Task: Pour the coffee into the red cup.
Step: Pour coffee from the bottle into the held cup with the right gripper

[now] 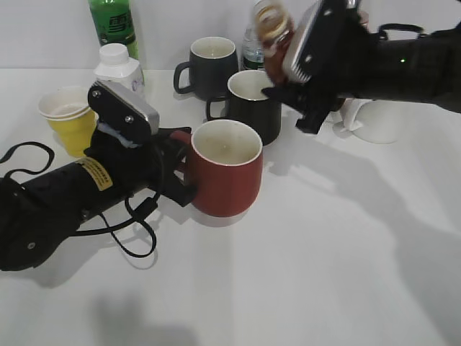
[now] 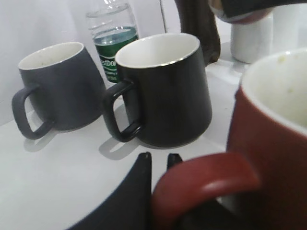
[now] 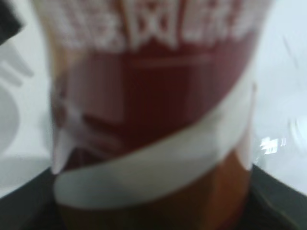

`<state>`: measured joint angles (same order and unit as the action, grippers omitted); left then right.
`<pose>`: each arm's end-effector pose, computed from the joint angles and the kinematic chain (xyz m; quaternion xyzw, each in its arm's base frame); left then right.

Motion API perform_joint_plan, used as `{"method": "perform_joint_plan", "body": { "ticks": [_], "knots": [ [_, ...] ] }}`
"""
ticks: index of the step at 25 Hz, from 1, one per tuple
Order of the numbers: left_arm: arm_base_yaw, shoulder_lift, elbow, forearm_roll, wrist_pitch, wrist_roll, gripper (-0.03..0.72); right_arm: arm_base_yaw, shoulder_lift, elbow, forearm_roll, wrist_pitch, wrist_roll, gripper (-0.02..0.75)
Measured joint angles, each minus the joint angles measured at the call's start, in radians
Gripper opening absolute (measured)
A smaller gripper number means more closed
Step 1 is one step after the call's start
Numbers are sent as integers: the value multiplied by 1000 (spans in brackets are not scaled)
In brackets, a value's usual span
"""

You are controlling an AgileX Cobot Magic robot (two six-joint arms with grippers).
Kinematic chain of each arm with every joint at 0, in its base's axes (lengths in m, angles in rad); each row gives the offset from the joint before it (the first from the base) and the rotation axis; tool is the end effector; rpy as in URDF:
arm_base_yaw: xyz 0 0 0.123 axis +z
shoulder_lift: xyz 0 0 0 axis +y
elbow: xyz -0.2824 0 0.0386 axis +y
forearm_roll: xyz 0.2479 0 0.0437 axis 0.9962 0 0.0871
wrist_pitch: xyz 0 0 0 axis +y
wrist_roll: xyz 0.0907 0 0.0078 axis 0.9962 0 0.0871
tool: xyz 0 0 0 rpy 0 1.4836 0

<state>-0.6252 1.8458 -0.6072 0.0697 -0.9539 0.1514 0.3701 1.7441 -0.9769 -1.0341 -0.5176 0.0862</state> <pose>0.2606 -0.1944 0.1461 0.3237 0.7026 -0.1576 0.6137 0.3324 0.1704 0.2220 -0.5746 0.5871 0.0380 0.5689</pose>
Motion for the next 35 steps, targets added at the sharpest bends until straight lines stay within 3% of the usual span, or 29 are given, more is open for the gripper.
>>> {"method": "perform_joint_plan", "body": {
  "ticks": [5, 25, 35],
  "knots": [
    [0, 0, 0, -1, -3, 0, 67, 28, 0, -3, -62, 25, -92, 511],
    [0, 0, -34, 49, -5, 0, 67, 28, 0, -5, -62, 116, -476, 511],
    [0, 0, -35, 99, -5, 0, 67, 28, 0, -5, 106, 124, -768, 511]
  ]
}}
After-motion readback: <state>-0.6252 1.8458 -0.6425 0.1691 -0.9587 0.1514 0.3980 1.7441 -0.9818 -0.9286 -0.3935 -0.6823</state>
